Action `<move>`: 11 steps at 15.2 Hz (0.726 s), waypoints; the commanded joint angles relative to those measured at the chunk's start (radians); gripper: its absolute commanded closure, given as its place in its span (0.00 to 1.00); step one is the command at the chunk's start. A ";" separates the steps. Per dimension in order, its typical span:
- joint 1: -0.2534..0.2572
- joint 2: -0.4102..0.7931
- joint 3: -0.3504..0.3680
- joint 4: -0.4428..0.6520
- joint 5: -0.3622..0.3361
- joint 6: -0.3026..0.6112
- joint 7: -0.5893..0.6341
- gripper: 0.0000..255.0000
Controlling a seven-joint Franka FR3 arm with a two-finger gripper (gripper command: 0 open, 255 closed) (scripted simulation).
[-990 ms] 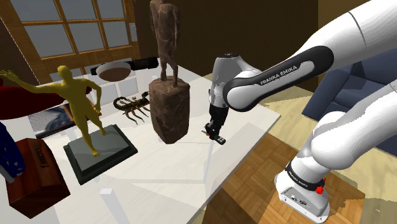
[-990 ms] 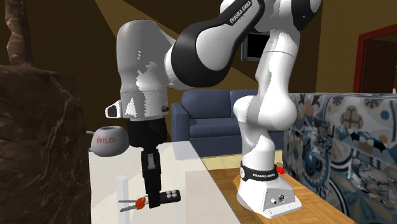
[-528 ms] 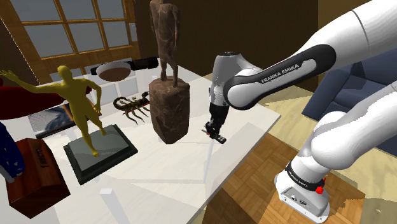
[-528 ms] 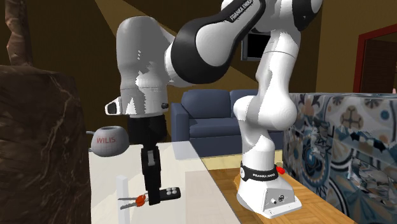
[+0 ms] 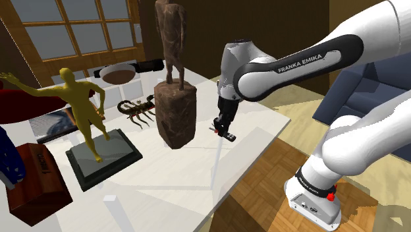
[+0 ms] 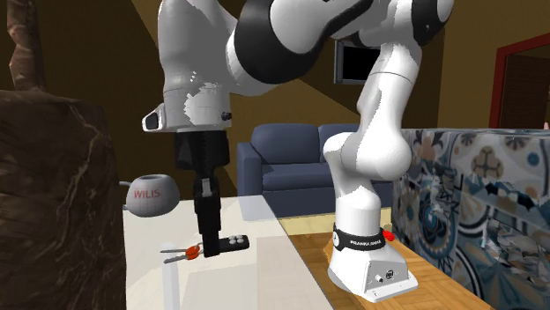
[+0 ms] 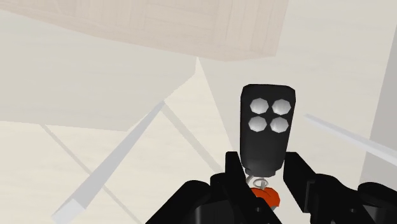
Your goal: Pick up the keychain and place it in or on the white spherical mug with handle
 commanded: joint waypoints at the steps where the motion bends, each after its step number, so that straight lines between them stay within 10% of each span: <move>1: 0.002 -0.022 -0.005 0.012 0.000 -0.035 0.000 1.00; 11: 0.000 -0.080 -0.027 0.106 -0.010 -0.186 0.005 1.00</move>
